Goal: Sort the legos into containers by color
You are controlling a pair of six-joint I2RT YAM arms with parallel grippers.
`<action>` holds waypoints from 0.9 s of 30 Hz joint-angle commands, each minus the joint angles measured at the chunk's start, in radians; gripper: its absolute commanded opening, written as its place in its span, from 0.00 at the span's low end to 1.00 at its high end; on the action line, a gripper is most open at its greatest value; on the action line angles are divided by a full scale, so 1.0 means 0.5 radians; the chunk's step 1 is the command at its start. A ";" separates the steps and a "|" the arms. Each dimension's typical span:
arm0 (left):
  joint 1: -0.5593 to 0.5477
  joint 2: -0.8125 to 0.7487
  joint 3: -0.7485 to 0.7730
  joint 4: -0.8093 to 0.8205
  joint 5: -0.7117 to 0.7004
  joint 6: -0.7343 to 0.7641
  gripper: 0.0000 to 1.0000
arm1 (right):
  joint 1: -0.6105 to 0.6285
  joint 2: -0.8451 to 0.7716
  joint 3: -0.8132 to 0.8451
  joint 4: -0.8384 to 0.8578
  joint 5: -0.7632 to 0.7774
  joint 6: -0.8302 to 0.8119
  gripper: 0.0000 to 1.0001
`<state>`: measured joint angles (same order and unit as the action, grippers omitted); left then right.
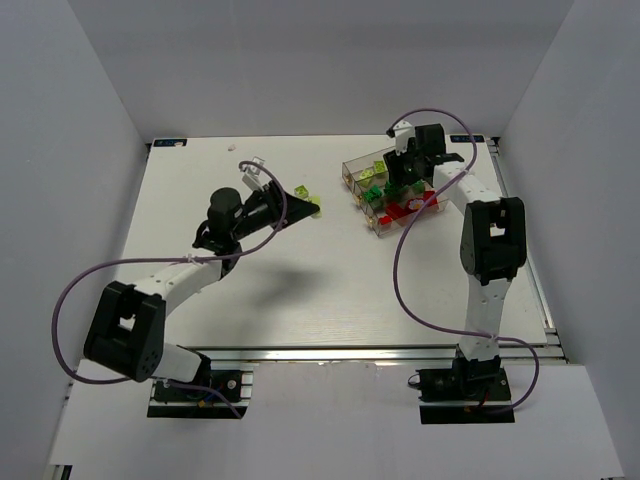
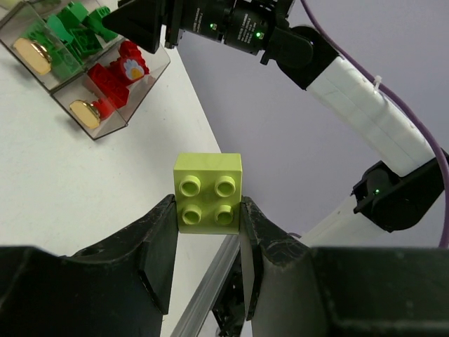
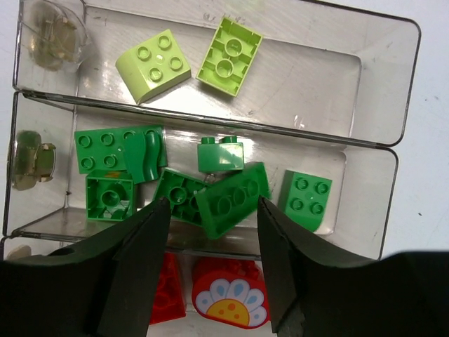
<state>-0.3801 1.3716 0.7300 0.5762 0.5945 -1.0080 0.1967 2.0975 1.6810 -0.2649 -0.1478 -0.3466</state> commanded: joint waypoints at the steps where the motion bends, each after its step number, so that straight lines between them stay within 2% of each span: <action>1: -0.053 0.122 0.214 -0.149 0.011 0.129 0.00 | -0.031 -0.093 0.025 -0.019 -0.085 0.024 0.58; 4: -0.102 0.302 0.396 -0.372 -0.038 0.273 0.00 | -0.071 -0.194 0.034 -0.111 -0.268 -0.058 0.59; 6: -0.132 0.407 0.607 -0.474 -0.084 0.341 0.00 | -0.144 -0.316 0.028 -0.200 -0.645 -0.168 0.58; 7: -0.142 0.514 0.748 -0.556 -0.127 0.402 0.00 | -0.206 -0.366 -0.033 -0.215 -0.901 -0.227 0.52; 8: -0.148 0.570 0.822 -0.600 -0.128 0.430 0.00 | -0.233 -0.424 -0.076 -0.207 -1.031 -0.245 0.45; 10: -0.160 0.686 0.963 -0.676 -0.189 0.506 0.00 | -0.286 -0.562 -0.183 -0.191 -1.225 -0.264 0.30; 11: -0.166 0.799 1.097 -0.695 -0.210 0.531 0.00 | -0.319 -0.636 -0.211 -0.191 -1.338 -0.264 0.15; 13: -0.178 0.919 1.239 -0.732 -0.281 0.607 0.00 | -0.344 -0.697 -0.260 -0.228 -1.446 -0.288 0.02; 21: -0.243 1.600 1.947 -0.723 -0.468 0.826 0.02 | -0.363 -1.127 -0.748 -0.096 -1.613 -0.218 0.00; 27: -0.286 1.932 2.384 -0.729 -0.621 0.951 0.03 | -0.372 -1.314 -0.947 -0.041 -1.671 -0.154 0.00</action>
<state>-0.5076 2.3405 1.8347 0.2119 0.3431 -0.5911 0.0147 1.4963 1.2297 -0.3347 -0.9302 -0.4469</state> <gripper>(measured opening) 0.458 0.009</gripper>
